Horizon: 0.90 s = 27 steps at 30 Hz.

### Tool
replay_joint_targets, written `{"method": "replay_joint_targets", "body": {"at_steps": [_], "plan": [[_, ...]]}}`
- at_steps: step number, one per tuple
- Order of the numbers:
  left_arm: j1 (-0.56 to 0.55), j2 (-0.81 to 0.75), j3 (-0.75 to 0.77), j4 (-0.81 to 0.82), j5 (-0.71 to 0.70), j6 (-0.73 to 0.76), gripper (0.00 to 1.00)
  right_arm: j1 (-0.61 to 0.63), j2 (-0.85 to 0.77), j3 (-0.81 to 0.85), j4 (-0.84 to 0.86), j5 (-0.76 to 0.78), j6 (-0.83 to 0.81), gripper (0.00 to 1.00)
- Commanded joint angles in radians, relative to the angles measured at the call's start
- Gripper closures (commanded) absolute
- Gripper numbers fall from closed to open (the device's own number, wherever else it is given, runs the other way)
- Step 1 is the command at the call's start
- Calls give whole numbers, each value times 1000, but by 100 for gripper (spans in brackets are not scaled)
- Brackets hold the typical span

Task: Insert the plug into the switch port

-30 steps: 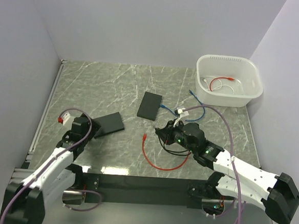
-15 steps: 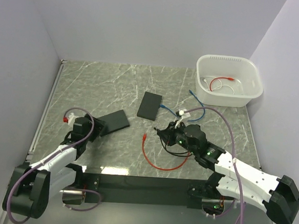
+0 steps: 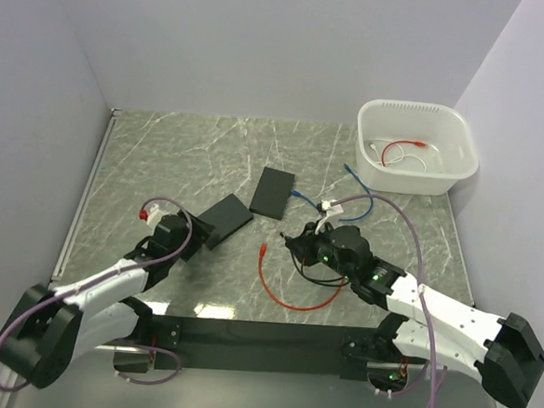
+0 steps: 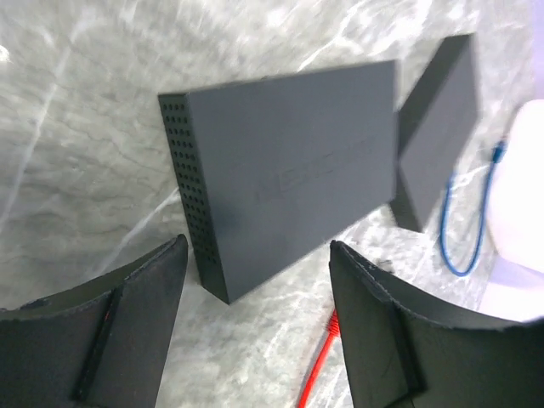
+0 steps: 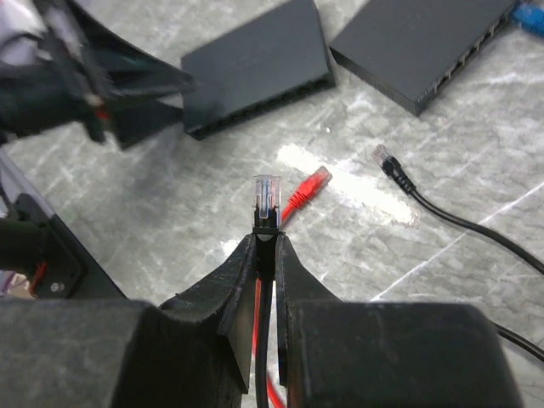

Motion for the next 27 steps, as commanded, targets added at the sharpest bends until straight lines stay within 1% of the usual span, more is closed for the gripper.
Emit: {"method": "replay_joint_targets", "body": {"at_steps": [1, 2, 4, 5, 6, 8, 9, 10, 11, 12, 13, 14, 15, 16, 17, 18, 19, 20, 21, 22, 23, 24, 27], "plan": [[-4, -126, 41, -91, -74, 46, 27, 9, 41, 38, 1, 12, -8, 100], [-4, -193, 42, -106, -91, 67, 26, 7, 64, 38, 10, 8, 3, 100], [-4, -261, 48, -126, -110, 143, 25, 7, 84, 37, 27, -12, 15, 100], [-3, -290, 50, -126, -122, 170, 22, 12, 108, 38, 41, -18, 21, 100], [-1, -337, 51, -120, -155, 230, 21, 13, 122, 40, 45, -21, 26, 100], [7, -359, 68, -97, -188, 282, 16, 21, 170, 63, 42, -22, 29, 100], [25, -352, 74, -77, -191, 340, 14, 25, 187, 74, 38, -20, 28, 100], [39, -338, 70, 8, -174, 376, 13, 27, 202, 84, 35, -21, 24, 100], [57, -320, 67, 53, -147, 400, 11, 30, 236, 107, 27, -23, 24, 100], [110, -262, 62, 114, -54, 439, 10, 36, 250, 120, 24, -25, 18, 100], [141, -222, 56, 173, 11, 456, 10, 39, 265, 129, 22, -26, 15, 100], [171, -123, 62, 272, 62, 463, 9, 44, 289, 150, 15, -25, 9, 100], [233, -65, 71, 318, 117, 480, 10, 51, 302, 159, 12, -15, 0, 100], [260, -4, 100, 361, 230, 489, 10, 53, 313, 178, 9, -11, -5, 100], [278, 110, 119, 424, 264, 491, 12, 55, 332, 187, 2, -8, -15, 100], [307, 162, 131, 470, 310, 490, 13, 56, 343, 198, -1, 0, -22, 100], [320, 211, 137, 541, 397, 488, 13, 56, 366, 218, -4, 5, -26, 100], [330, 298, 139, 604, 445, 479, 14, 58, 377, 228, -8, 6, -35, 100], [346, 341, 142, 732, 482, 464, 15, 58, 392, 241, -11, 11, -41, 100], [350, 384, 153, 791, 519, 462, 15, 58, 406, 251, -14, 11, -45, 100], [352, 467, 163, 837, 584, 457, 17, 56, 435, 273, -18, 9, -52, 100], [359, 505, 179, 903, 612, 454, 18, 56, 451, 285, -22, 9, -55, 100], [378, 659, 249, 995, 746, 427, 23, 56, 513, 333, -48, 29, -61, 100]]}}
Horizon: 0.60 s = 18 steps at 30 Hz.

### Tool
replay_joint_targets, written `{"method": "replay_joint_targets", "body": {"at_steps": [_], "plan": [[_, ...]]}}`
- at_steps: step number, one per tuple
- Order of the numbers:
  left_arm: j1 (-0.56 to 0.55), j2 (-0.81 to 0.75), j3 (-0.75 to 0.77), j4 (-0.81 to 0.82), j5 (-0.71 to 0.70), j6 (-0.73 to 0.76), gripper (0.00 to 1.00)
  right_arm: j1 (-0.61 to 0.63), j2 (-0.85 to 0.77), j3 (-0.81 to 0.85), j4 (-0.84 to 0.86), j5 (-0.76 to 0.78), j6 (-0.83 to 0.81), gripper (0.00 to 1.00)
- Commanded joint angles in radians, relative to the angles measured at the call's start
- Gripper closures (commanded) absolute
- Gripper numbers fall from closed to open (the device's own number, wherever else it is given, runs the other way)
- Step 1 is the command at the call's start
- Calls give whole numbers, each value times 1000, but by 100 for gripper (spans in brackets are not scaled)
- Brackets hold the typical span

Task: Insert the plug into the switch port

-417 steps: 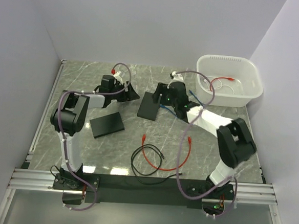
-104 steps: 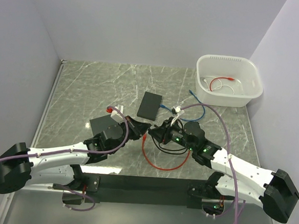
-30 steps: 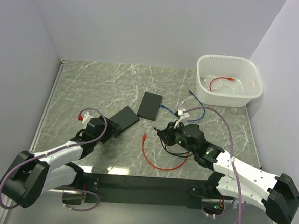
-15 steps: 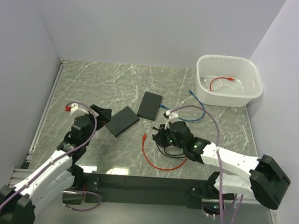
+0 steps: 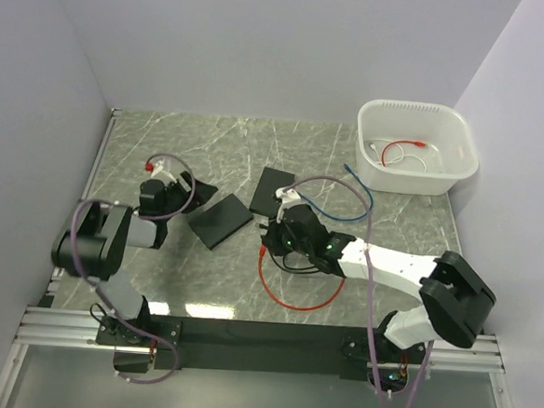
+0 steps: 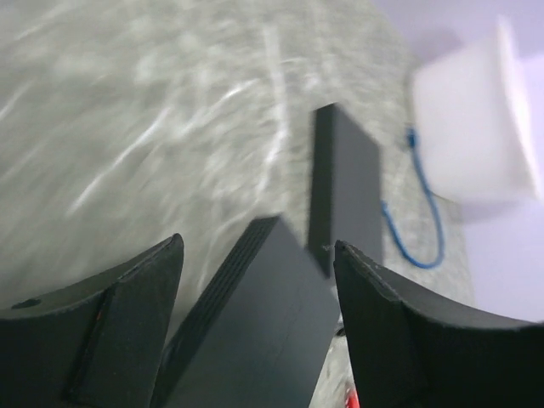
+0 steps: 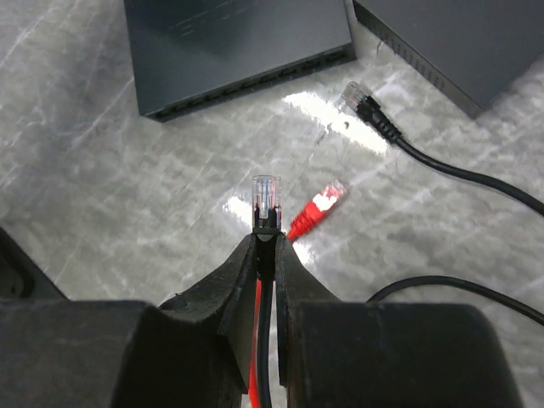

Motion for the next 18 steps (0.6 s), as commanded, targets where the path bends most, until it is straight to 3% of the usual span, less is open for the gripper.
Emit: {"method": "replay_joint_targets", "body": {"at_steps": [1, 8, 18], "plan": [[21, 114, 100, 334, 247, -19, 24, 7, 73, 94, -19, 44, -33, 100], [25, 372, 143, 607, 419, -123, 29, 6, 245, 235, -111, 64, -88, 100], [22, 487, 134, 764, 504, -171, 32, 4, 394, 359, -131, 41, -106, 100]]}}
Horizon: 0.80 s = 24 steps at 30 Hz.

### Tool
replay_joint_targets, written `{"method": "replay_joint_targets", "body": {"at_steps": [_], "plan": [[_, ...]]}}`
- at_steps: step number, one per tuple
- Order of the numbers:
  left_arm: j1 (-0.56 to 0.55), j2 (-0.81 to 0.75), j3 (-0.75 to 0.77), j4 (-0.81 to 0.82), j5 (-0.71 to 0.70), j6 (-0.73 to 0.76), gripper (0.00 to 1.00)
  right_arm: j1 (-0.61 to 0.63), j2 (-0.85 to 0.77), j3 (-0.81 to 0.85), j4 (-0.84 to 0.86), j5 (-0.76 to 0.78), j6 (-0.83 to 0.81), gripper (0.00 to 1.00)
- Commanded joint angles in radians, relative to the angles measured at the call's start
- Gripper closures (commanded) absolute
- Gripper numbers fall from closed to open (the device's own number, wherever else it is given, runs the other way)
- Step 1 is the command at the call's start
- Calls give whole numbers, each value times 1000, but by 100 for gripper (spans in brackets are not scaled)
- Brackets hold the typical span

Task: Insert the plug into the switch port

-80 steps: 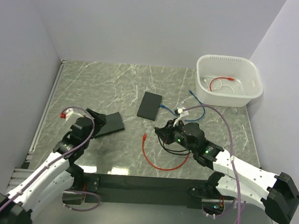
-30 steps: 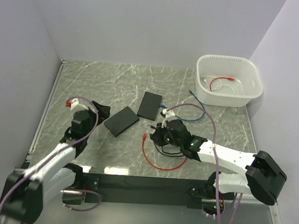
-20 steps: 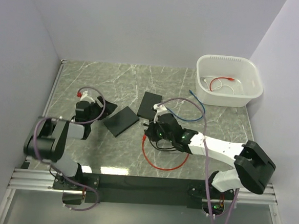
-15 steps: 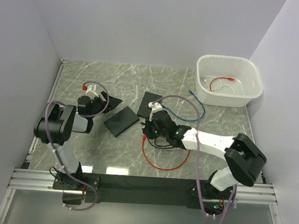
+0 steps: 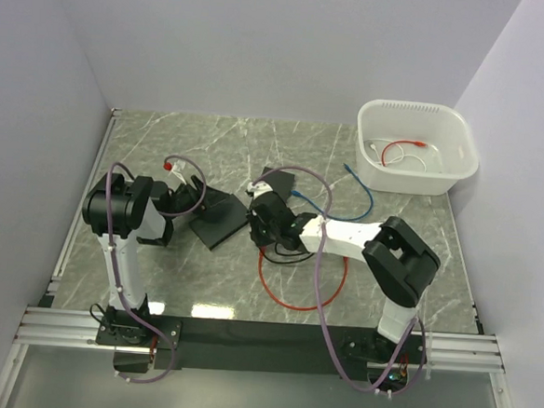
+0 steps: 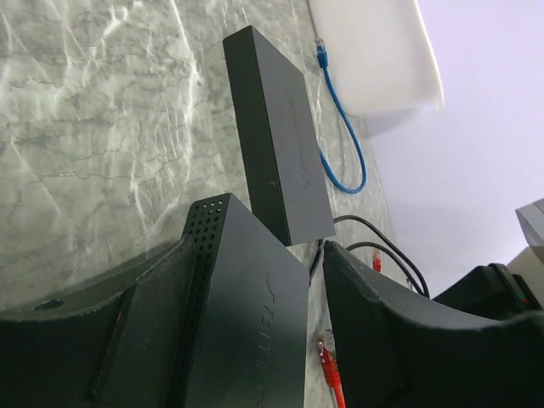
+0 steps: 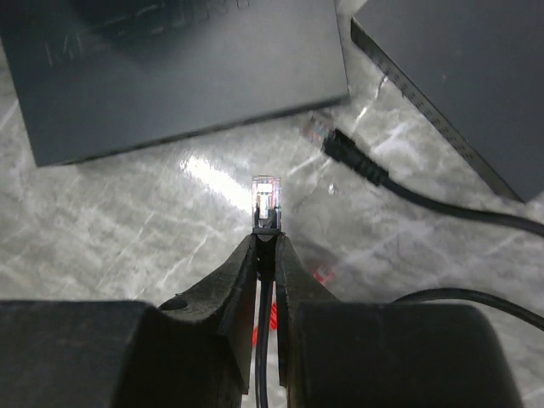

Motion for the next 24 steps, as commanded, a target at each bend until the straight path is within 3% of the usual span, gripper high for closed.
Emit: {"method": "replay_joint_targets", "body": {"at_steps": [1, 11, 24], "plan": [[-3, 47, -5, 309, 59, -22, 32, 6, 28, 62, 2, -3, -22, 100], [-15, 128, 1, 402, 89, -49, 34, 6, 117, 144, 2, -11, -22, 100], [-30, 130, 15, 341, 93, -6, 35, 6, 143, 163, 8, 5, -10, 100]]}}
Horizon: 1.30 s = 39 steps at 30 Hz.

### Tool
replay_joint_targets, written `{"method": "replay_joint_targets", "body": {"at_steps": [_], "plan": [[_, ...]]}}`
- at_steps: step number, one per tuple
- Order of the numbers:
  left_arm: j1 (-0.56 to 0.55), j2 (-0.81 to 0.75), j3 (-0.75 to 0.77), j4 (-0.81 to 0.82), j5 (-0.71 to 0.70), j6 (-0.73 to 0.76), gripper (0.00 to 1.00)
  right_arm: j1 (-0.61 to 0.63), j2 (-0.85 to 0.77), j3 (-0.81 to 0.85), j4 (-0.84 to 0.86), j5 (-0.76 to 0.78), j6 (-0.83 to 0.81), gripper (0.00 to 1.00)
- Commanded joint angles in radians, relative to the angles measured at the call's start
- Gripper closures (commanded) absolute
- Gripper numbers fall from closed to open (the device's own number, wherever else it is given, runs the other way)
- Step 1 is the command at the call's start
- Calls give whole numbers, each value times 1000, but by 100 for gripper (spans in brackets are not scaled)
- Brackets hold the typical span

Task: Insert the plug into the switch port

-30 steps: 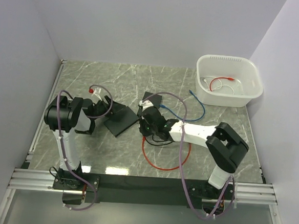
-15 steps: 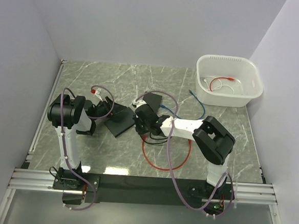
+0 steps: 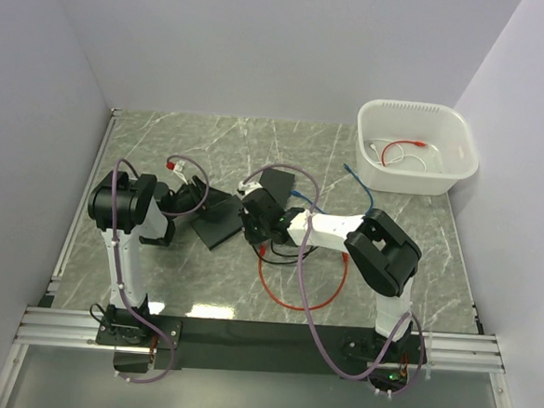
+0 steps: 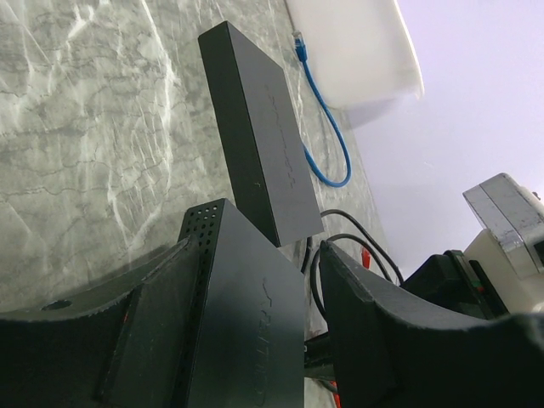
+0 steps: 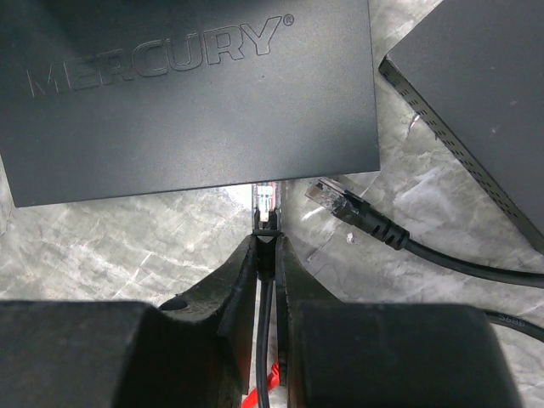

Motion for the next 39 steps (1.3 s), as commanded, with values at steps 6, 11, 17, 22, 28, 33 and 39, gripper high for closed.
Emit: {"method": "replay_joint_targets", "body": {"at_steps": [6, 11, 17, 22, 28, 33, 39], "plan": [[-29, 74, 1, 228, 56, 44, 36, 6, -1, 51, 47, 40, 10, 100], [-35, 66, 6, 196, 59, 67, 36, 4, -9, 71, 50, 45, 9, 100], [-44, 63, 20, 138, 67, 91, 39, 6, 2, 106, 47, 51, 9, 100], [-50, 60, 26, 101, 70, 107, 41, 4, 14, 134, 50, 58, 10, 100], [-55, 63, 38, 65, 79, 122, 45, 4, 48, 166, 60, 63, 10, 100], [-56, 92, 57, 78, 105, 102, 49, -3, 79, 183, 67, 61, 13, 100], [-63, 115, 77, 90, 128, 88, 54, -14, 82, 206, 53, 78, -10, 100]]}}
